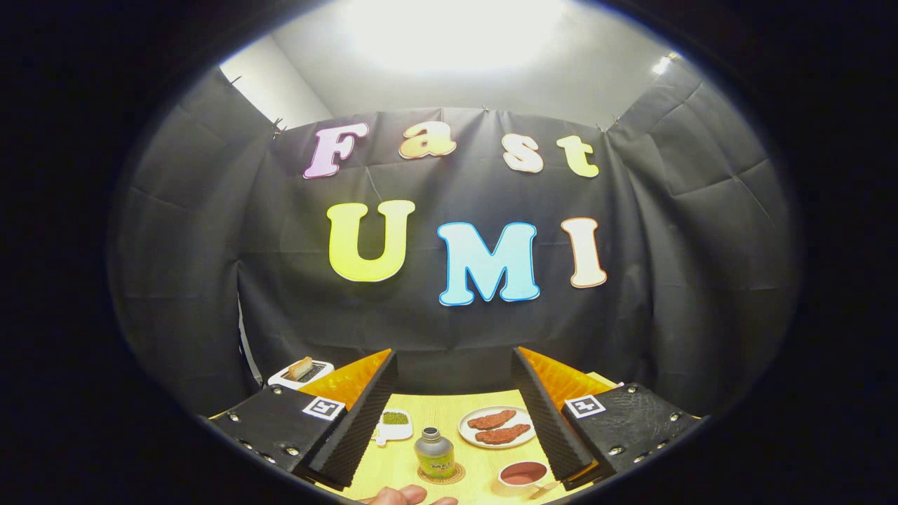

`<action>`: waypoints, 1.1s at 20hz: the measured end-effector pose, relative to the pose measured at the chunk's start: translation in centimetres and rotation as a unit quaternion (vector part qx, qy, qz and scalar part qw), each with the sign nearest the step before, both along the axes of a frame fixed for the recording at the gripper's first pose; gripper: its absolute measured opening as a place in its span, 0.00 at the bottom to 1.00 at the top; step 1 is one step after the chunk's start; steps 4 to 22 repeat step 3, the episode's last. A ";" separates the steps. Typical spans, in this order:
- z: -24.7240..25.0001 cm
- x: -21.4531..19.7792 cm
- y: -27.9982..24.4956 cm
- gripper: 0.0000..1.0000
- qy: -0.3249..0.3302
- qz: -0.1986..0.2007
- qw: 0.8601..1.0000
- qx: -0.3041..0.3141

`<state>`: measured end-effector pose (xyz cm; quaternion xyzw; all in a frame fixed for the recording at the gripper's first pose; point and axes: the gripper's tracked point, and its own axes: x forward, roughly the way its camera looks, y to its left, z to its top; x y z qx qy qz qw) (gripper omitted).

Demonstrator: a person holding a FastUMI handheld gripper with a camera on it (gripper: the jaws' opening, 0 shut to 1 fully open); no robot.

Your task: Take the bottle from table, then pour the juice into the cup, finally place the bottle on the coaster

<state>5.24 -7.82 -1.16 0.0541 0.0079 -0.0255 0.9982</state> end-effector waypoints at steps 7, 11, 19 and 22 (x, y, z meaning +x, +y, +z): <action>-0.1 -0.5 -0.5 0.99 -0.004 0.004 1.000 0.002; -0.1 -0.5 -0.5 0.99 -0.004 0.004 1.000 0.002; -0.1 -0.5 -0.5 0.99 -0.004 0.004 1.000 0.002; -0.1 -0.5 -0.5 0.99 -0.004 0.004 1.000 0.002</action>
